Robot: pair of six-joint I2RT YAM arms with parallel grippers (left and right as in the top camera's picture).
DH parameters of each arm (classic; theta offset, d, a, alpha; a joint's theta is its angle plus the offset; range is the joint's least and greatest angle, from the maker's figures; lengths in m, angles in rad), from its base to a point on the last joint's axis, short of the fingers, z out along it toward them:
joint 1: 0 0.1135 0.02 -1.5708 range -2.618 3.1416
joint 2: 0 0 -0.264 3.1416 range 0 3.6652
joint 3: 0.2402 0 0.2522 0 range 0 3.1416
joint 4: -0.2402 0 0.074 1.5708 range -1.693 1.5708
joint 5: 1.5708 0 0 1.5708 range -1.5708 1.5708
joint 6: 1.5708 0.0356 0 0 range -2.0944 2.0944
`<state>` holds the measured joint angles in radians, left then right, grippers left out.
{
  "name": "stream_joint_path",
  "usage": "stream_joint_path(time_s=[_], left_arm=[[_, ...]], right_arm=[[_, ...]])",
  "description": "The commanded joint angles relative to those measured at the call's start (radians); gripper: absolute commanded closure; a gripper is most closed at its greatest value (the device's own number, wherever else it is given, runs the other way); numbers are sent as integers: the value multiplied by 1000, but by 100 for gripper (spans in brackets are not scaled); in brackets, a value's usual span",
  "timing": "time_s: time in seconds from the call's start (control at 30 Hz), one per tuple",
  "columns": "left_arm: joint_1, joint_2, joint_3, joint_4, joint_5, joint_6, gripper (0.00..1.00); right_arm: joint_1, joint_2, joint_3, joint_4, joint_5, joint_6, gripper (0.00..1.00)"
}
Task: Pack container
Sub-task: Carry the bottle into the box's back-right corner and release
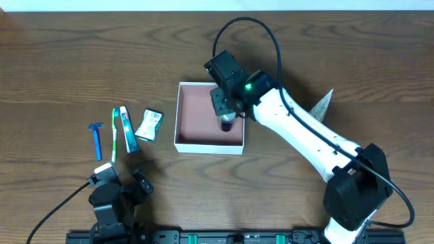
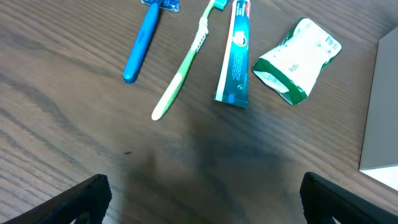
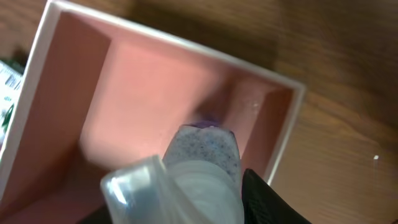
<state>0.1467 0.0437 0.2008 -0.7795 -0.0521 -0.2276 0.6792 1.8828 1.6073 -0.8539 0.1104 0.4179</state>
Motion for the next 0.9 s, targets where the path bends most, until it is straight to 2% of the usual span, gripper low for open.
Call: stream_joint_path(time_s=[0.0, 0.07, 0.2, 0.33, 0.37, 0.6, 0.77, 0.87], left_arm=[[-2, -7, -19, -14, -1, 16, 2], [-2, -7, -19, -14, -1, 16, 2], [-2, -7, -19, -14, 0, 16, 2], [-2, -7, -19, -14, 0, 16, 2], [-2, -7, -19, -14, -1, 16, 2], [-2, -7, -19, -14, -1, 16, 2], [-2, -7, -19, -14, -1, 16, 2], [-2, -7, -19, -14, -1, 16, 2]], right_arm=[[-34, -11, 16, 20, 22, 39, 60], [-50, -4, 16, 21, 21, 39, 59], [-77, 19, 16, 19, 0, 38, 49], [-76, 34, 16, 24, -13, 37, 30], [-76, 34, 16, 26, -12, 37, 27], [-87, -30, 31, 18, -6, 2, 24], [-110, -199, 78, -89, -5, -80, 21], [-150, -321, 100, -173, 22, -105, 23]])
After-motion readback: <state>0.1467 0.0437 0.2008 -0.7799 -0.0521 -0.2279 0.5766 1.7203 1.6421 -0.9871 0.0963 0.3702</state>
